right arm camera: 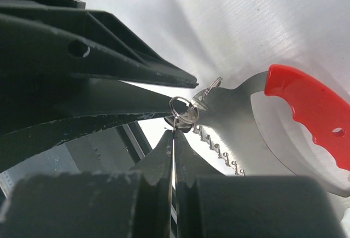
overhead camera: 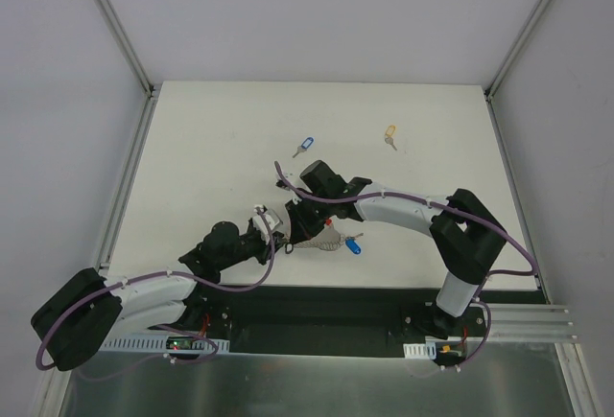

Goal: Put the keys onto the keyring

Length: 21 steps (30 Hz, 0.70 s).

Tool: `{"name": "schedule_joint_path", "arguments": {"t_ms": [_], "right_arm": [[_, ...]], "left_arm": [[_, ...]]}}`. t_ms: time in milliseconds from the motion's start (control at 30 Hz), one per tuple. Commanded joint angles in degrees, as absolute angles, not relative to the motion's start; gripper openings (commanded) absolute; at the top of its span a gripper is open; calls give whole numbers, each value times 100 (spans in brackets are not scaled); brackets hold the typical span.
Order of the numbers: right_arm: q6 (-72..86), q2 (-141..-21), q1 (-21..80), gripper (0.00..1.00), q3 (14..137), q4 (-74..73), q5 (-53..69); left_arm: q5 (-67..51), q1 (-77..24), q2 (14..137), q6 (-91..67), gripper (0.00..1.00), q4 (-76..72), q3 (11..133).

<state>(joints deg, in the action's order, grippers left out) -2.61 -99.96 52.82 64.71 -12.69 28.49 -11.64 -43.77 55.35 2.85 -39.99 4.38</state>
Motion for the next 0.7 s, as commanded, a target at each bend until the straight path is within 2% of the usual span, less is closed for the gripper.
{"name": "schedule_joint_path", "arguments": {"t_ms": [0,167,233,267,667], "right_arm": [[-343,-9756,5335,1,6724,-1327,2927],[-352,-9765,5353,1,6732,-1388,2927],[-343,-9765,5344,1,6732,-1397,2901],[-343,-9765,5344,1,6732,-1406,2874],[-123,-9431,4923,1,6311,-1573,2408]], "left_arm": [[-1406,-4359,5598,457,19,-4526,712],[-1643,-4351,5608,501,15,-4553,773],[-1705,-4359,5599,510,2,-4553,782],[-1740,-4351,5590,536,0,-4553,791],[-1433,-4368,5063,457,0,-4553,449]]}}
